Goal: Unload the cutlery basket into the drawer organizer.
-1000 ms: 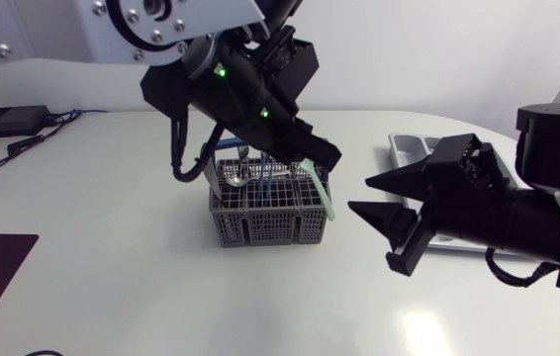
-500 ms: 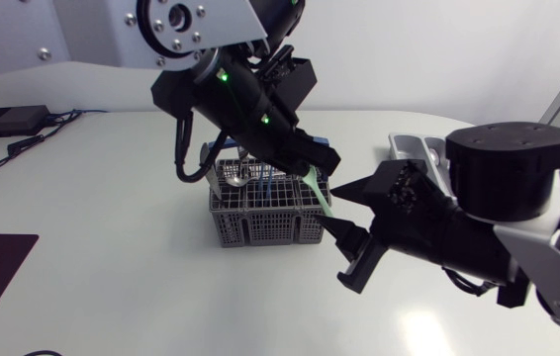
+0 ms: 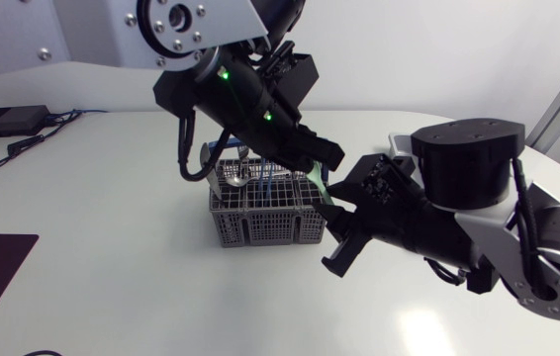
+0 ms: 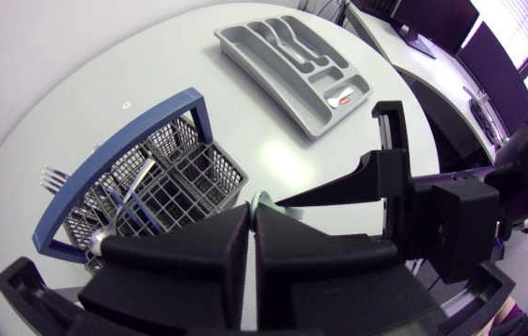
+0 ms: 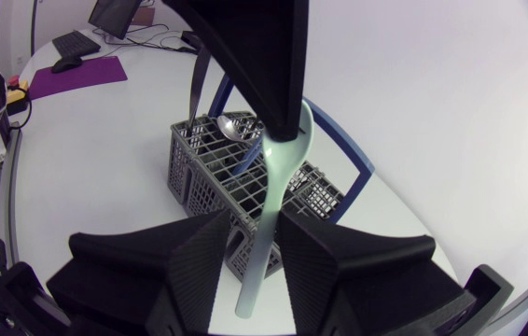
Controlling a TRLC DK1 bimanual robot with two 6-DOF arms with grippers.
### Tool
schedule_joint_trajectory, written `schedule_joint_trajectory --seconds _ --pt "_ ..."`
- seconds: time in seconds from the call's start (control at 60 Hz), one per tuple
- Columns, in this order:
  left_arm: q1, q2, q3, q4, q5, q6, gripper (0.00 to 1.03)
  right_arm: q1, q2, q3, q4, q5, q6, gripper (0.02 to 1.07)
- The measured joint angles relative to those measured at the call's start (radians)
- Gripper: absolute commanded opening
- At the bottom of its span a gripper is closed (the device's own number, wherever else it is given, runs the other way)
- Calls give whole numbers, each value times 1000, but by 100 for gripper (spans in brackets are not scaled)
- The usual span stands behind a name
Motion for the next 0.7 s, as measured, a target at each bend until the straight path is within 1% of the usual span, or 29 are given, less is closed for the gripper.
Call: schedule_joint_trajectory --seconds 0.117,0.25,0.433,0.7 --pt "0 0 0 1 0 0 5 6 0 0 0 10 0 29" --pt "0 0 0 -2 0 0 5 7 0 1 -3 12 0 23" --pt "0 1 0 -5 3 -1 5 16 -1 5 -20 12 15 13" --pt "0 1 0 -17 3 -3 7 17 -7 7 -24 37 38 13"
